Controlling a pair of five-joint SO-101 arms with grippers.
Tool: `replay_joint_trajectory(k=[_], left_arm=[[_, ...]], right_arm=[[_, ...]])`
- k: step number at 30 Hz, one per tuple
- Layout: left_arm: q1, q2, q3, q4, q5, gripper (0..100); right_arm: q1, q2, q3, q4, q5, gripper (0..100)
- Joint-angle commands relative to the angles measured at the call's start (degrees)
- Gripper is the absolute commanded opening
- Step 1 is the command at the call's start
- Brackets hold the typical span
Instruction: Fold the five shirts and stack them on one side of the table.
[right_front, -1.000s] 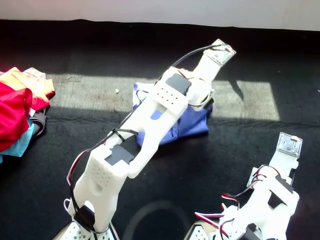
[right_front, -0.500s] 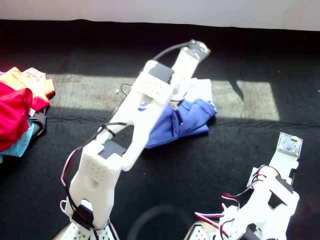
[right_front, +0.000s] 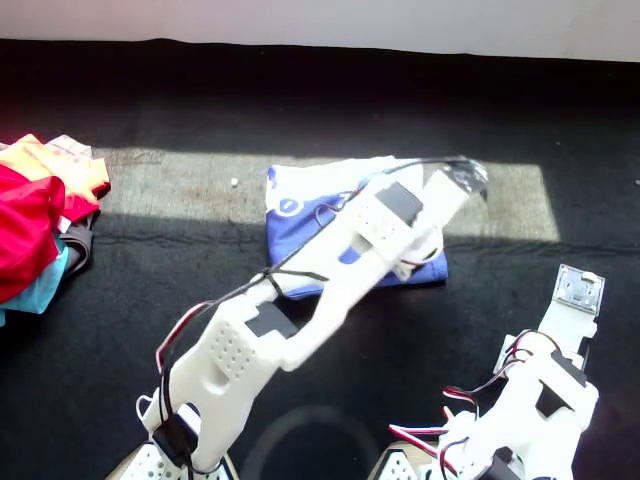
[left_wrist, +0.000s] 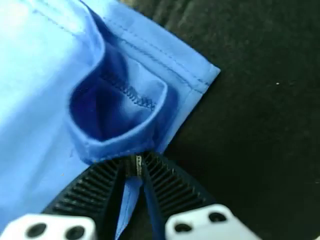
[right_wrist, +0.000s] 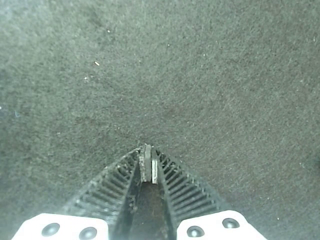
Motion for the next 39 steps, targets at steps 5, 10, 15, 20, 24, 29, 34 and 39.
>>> replay_joint_trajectory(k=[5, 10, 15, 20, 24, 29, 34, 39], left_arm=[[-2.9, -8.2, -8.5, 4.7, 0.4, 1], [-8.0, -3.2, -8.5, 4.4, 0.5, 1], [-5.6, 4.5, -8.7, 4.2, 0.5, 1], [-2.2, 5.2, -8.5, 4.8, 0.7, 1], [1.1, 4.8, -9.1, 6.5, 0.7, 1], [1.7, 5.0, -15.5, 10.5, 2.0, 1], [-4.1, 5.2, -24.2, 14.3, 2.7, 1], [-18.2, 5.4, -25.4, 11.0, 2.7, 1]], right_arm=[[-1.5, 0.7, 0.4, 1.5, -0.3, 0.6], [-1.5, 0.7, 0.4, 1.4, -0.3, 0.6], [-1.5, 0.7, 0.5, 0.8, -0.3, 0.6], [-1.5, 0.7, 0.5, 0.8, -0.3, 0.6], [-1.5, 0.7, 0.5, 0.8, -0.3, 0.6], [-1.5, 0.7, 0.5, 0.7, -0.3, 0.6], [-1.5, 0.7, 0.5, 0.7, -0.3, 0.6], [-1.5, 0.7, 0.5, 0.7, -0.3, 0.6]])
